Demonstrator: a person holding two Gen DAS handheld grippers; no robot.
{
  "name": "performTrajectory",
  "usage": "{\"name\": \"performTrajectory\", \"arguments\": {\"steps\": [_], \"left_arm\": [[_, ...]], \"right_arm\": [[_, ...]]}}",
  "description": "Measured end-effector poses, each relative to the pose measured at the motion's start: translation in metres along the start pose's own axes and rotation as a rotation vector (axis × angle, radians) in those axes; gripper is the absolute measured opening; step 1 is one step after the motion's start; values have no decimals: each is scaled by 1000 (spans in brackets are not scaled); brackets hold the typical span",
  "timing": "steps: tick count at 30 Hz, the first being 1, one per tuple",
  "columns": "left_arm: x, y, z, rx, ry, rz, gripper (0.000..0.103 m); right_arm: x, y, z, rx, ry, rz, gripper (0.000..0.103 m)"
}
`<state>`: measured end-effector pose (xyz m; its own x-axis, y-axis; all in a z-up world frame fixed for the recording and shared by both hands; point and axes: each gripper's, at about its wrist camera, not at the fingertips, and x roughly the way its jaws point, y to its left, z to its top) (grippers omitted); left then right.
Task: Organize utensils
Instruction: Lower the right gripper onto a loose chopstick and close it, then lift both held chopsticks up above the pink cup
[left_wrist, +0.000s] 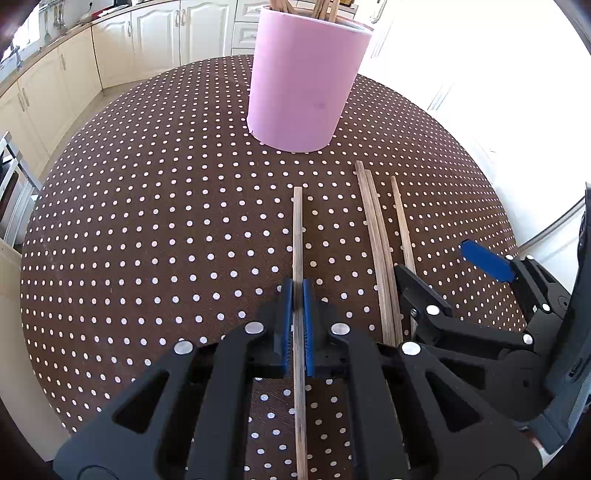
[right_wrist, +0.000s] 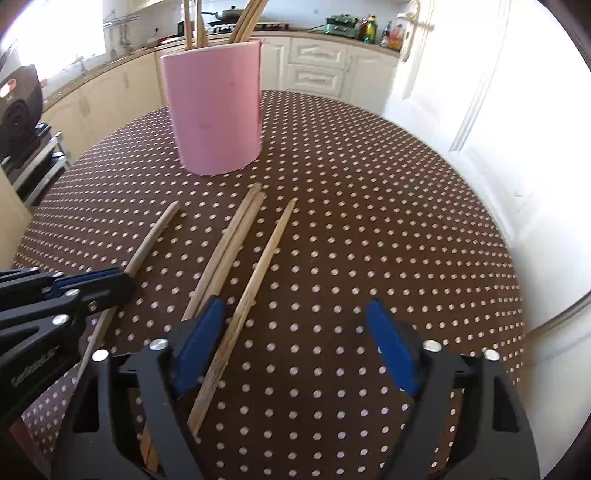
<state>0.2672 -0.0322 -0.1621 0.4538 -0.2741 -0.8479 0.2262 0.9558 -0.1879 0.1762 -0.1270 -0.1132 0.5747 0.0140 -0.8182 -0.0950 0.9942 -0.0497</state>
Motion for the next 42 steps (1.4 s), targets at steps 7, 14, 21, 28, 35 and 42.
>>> {"name": "performTrajectory", "arguments": {"steps": [7, 14, 21, 28, 35, 42], "left_arm": [[9, -18, 4, 39, 16, 22, 7], [11, -34, 23, 51, 66, 53, 7], [29, -56, 52, 138, 214, 129, 8], [35, -38, 88, 43, 316, 31, 6], [26, -25, 85, 16, 243, -31, 6], [18, -6, 80, -30, 223, -59, 6]], "right_arm": [[-8, -7, -4, -75, 70, 87, 36], [-10, -11, -5, -95, 168, 125, 36], [-7, -7, 6, -61, 289, 105, 36], [3, -22, 22, 32, 377, 126, 8], [7, -35, 28, 131, 366, 232, 4], [0, -36, 44, 129, 316, 261, 4]]}}
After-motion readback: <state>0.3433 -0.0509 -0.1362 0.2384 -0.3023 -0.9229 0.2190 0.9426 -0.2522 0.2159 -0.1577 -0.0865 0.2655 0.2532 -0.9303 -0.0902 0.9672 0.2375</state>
